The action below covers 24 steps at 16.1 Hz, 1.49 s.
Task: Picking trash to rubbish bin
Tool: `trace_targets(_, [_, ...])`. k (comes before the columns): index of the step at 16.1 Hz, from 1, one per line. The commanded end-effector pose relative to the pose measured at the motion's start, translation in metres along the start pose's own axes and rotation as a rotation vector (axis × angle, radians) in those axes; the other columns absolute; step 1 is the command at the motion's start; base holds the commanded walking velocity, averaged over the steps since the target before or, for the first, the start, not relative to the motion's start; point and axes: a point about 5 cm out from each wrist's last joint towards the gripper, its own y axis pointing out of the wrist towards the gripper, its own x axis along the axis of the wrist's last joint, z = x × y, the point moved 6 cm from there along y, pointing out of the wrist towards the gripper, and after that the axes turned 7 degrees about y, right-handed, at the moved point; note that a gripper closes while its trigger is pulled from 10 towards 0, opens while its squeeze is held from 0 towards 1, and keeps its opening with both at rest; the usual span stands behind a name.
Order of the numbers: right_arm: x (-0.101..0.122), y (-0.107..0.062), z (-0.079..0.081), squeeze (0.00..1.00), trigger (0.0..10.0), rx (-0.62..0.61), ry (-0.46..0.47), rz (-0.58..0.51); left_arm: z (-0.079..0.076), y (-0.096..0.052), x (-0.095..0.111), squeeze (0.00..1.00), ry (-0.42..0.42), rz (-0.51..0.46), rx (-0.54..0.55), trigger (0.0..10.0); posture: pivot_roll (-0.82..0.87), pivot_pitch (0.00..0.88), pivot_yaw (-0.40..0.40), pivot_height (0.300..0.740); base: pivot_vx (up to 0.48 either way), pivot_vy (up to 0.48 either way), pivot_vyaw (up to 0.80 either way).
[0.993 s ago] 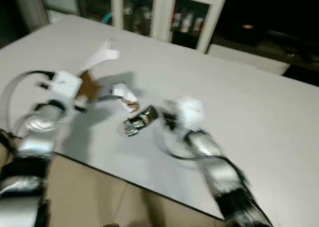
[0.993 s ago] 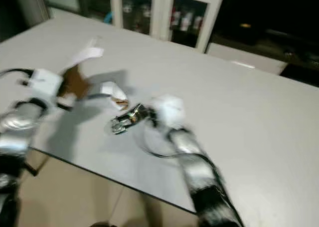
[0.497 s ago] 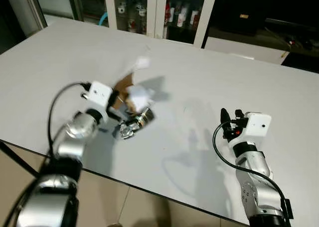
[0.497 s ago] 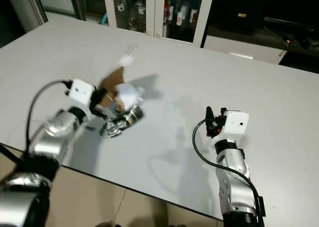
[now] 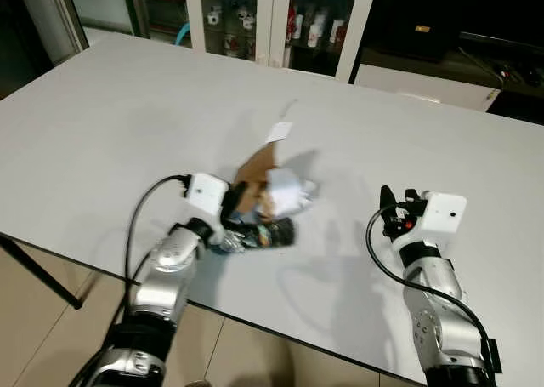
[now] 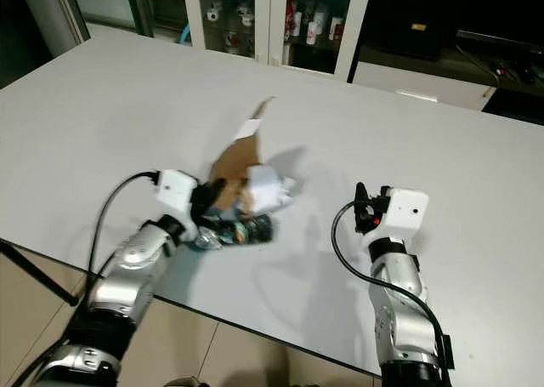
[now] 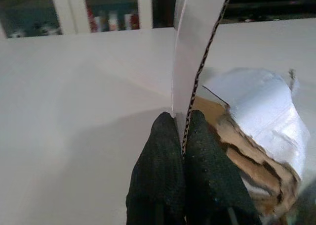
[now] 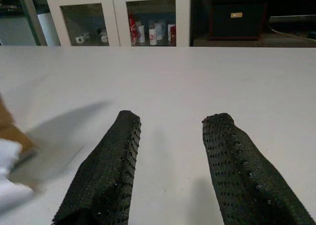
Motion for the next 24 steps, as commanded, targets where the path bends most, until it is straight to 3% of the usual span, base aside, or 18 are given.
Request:
trace_targets(1, [0.007, 0.001, -0.001, 0.0, 10.0, -0.009, 0.012, -0.015, 0.0, 0.004, 0.011, 0.0, 0.014, -0.027, 0.002, 0.0, 0.03, 0.015, -0.047, 0.74, 0.0, 0.0, 0.0])
trace_targets(5, [0.005, 0.002, 0.005, 0.0, 10.0, 0.011, 0.003, -0.006, 0.0, 0.022, 0.032, 0.0, 0.003, -0.056, 0.017, 0.0, 0.02, 0.01, -0.041, 0.74, 0.0, 0.0, 0.0])
trace_targets(7, [0.001, 0.004, 0.02, 0.0, 10.0, 0.095, -0.057, 0.035, 0.014, 0.02, 0.036, 0.0, 0.043, -0.053, 0.04, 0.0, 0.01, 0.014, -0.041, 0.74, 0.0, 0.0, 0.0])
trace_targets(8, [-0.005, 0.005, 0.035, 1.0, 10.0, 0.189, -0.089, 0.091, 0.03, 0.015, 0.041, 0.0, 0.061, -0.057, 0.067, 0.0, 0.01, 0.023, -0.045, 0.74, 0.0, 0.0, 0.0])
trace_targets(9, [-0.007, 0.005, 0.045, 1.0, 10.0, 0.256, -0.095, 0.122, 0.04, 0.012, 0.046, 0.0, 0.073, -0.063, 0.075, 0.0, 0.01, 0.025, -0.056, 0.74, 0.0, 0.0, 0.0])
trace_targets(11, [0.007, 0.001, 0.102, 1.0, 10.0, 0.61, -0.098, 0.205, 0.076, -0.008, 0.077, 0.0, 0.132, -0.058, -0.014, 0.0, 0.02, 0.047, -0.073, 0.74, 0.0, 0.0, 0.0])
trace_targets(13, [0.014, -0.001, 0.12, 1.0, 10.0, 0.74, -0.111, 0.231, 0.086, -0.018, 0.079, 0.0, 0.205, -0.015, -0.065, 0.0, 0.02, 0.052, -0.074, 0.74, 0.0, 0.0, 0.0])
trace_targets(15, [0.016, -0.012, 0.145, 1.0, 10.0, 0.953, -0.146, 0.279, 0.104, -0.027, 0.082, 0.0, 0.262, 0.028, -0.065, 0.0, 0.03, 0.054, -0.073, 0.74, 0.0, 0.0, 0.0])
trace_targets(16, [0.013, -0.016, 0.151, 1.0, 10.0, 1.009, -0.166, 0.298, 0.107, -0.029, 0.082, 0.0, 0.275, 0.039, -0.064, 0.0, 0.03, 0.057, -0.069, 0.74, 0.0, 0.0, 0.0])
trace_targets(18, [-0.003, -0.023, 0.16, 1.0, 10.0, 1.109, -0.291, 0.355, 0.111, -0.031, 0.08, 0.0, 0.283, 0.081, -0.08, 0.0, 0.03, 0.053, -0.072, 0.74, 0.0, 0.0, 0.0])
trace_targets(20, [-0.021, -0.02, 0.163, 1.0, 10.0, 1.136, -0.384, 0.41, 0.104, -0.032, 0.075, 0.0, 0.29, 0.123, -0.145, 0.0, 0.03, 0.049, -0.069, 0.74, 0.0, 0.0, 0.0])
trace_targets(24, [-0.048, -0.02, 0.169, 1.0, 10.0, 1.165, -0.449, 0.497, 0.098, -0.035, 0.065, 0.0, 0.294, 0.171, -0.211, 0.0, 0.03, 0.05, -0.062, 0.74, 0.0, 0.0, 0.0])
